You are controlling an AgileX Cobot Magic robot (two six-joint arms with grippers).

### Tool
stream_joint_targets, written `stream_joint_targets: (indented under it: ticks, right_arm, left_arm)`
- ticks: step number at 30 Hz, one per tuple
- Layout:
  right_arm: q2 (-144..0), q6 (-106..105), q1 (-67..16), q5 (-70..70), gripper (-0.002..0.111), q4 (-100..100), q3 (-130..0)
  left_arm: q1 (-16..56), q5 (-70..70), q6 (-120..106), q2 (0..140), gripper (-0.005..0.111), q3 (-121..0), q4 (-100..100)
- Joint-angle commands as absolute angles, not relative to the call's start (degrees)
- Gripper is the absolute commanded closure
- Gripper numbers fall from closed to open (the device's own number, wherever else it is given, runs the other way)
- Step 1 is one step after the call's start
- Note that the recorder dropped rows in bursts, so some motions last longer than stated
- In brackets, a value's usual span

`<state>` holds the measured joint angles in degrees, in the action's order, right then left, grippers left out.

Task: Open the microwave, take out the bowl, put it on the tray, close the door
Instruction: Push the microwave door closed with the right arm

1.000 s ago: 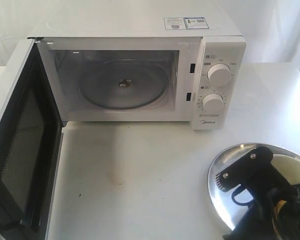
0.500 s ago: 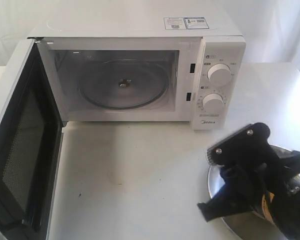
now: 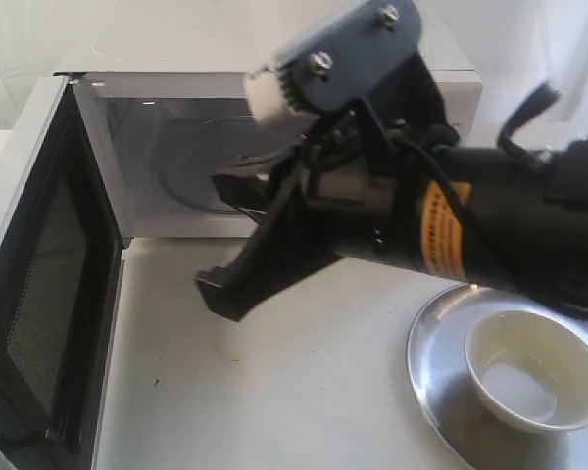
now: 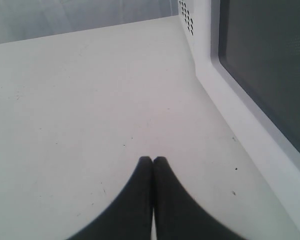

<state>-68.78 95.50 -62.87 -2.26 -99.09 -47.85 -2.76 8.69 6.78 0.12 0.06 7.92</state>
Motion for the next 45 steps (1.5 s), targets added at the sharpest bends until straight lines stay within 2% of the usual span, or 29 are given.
stream_joint_targets:
  ticks: [1,5,7,12,14,18,23,29,34,38,40,42,45]
  right_arm:
    - [-76.8,87.2,-62.9,-15.2,0.108,-99.9,-56.4]
    - [-84.3,70.4,-62.9,-33.3,0.108,-86.3,-62.3]
    - [-87.0,61.7,-62.9,-36.1,0.108,-76.2,-64.0]
    - [-91.2,57.8,-62.9,-23.9,0.108,-73.6,-70.4]
    - [-92.3,61.4,-62.9,-24.6,0.108,-76.4,-72.9]
    - [-95.0,71.8,-63.8,-34.6,0.108,-86.2,-78.8]
    - [-100.3,79.2,-69.4,-32.9,0.108,-94.0,-83.2]
    - [-105.2,73.1,-75.6,-16.3,0.108,-96.1,-84.9]
    - [-106.3,72.2,-76.2,-14.7,0.108,-98.4,-84.6]
    - [-104.1,73.9,-76.2,3.9,0.108,-99.9,-80.7]
    - [-102.5,67.0,-76.2,20.3,0.108,-99.8,-77.2]
    - [-101.9,42.0,-74.4,46.6,0.108,-82.0,-75.9]
    - [-101.8,43.6,-69.1,63.0,0.108,-79.3,-75.9]
  left_arm:
    - [-2.7,8.6,7.2,0.0,0.107,0.0,7.7]
    - [-2.7,8.6,7.2,0.0,0.107,0.0,7.7]
    - [-2.7,8.6,7.2,0.0,0.107,0.0,7.7]
    - [-2.7,8.6,7.2,0.0,0.107,0.0,7.7]
    - [-2.7,8.6,7.2,0.0,0.107,0.0,7.7]
    - [-2.7,8.6,7.2,0.0,0.107,0.0,7.7]
    - [-2.7,8.6,7.2,0.0,0.107,0.0,7.7]
    - [-2.7,8.6,7.2,0.0,0.107,0.0,7.7]
    - [-2.7,8.6,7.2,0.0,0.107,0.0,7.7]
    - [-2.7,8.6,7.2,0.0,0.107,0.0,7.7]
    - [-2.7,8.6,7.2,0.0,0.107,0.0,7.7]
    - [-2.7,8.6,7.2,0.0,0.107,0.0,7.7]
    - [-2.7,8.6,7.2,0.0,0.107,0.0,7.7]
